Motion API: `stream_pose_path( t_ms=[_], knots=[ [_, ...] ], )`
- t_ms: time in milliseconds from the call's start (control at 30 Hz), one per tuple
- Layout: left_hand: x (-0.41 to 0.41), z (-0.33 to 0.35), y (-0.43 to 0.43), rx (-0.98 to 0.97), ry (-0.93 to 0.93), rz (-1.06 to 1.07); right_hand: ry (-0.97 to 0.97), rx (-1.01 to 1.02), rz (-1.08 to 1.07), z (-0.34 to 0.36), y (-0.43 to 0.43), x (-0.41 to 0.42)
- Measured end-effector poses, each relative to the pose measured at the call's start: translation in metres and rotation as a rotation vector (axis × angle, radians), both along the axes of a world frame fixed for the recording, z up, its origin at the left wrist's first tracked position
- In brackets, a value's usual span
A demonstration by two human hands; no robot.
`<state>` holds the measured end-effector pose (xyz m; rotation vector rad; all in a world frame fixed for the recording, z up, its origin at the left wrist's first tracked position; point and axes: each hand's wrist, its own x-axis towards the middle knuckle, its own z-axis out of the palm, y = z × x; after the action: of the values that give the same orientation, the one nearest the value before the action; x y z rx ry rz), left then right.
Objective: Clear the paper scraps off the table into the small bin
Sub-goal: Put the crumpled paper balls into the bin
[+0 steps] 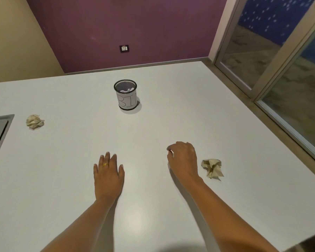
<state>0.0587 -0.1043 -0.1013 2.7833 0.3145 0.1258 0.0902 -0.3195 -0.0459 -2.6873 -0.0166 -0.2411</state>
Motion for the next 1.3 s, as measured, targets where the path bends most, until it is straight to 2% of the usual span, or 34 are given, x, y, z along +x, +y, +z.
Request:
stream_pose_path(
  t_ms=[167,333,433,667,733,833,1033,1300],
  knots=[
    [-0.02,0.001,-0.007,-0.013,0.012,-0.017,-0.017,-0.176,-0.165,0.0,-0.032,-0.033],
    [-0.033,0.005,-0.009,-0.02,0.018,-0.034,0.154,-0.226,-0.327,-0.007,-0.048,-0.06],
    [-0.04,0.009,-0.011,-0.045,0.037,-0.032,0.135,-0.145,-0.321,-0.013,-0.055,-0.072],
    [-0.048,0.016,-0.009,-0.145,0.019,-0.02,-0.037,0.317,-0.298,-0.013,-0.064,-0.084],
    [-0.049,0.018,-0.008,-0.143,0.025,-0.027,-0.083,0.351,-0.295,-0.011,-0.062,-0.083],
    [-0.048,0.021,-0.006,-0.134,0.04,-0.032,-0.043,0.501,-0.267,-0.001,-0.053,-0.076],
    [-0.045,0.023,-0.002,-0.11,0.014,0.001,-0.002,0.629,-0.26,0.012,-0.023,-0.043],
    [-0.006,0.023,0.019,-0.118,-0.001,0.075,-0.048,0.524,-0.143,0.03,0.031,0.027]
  ],
)
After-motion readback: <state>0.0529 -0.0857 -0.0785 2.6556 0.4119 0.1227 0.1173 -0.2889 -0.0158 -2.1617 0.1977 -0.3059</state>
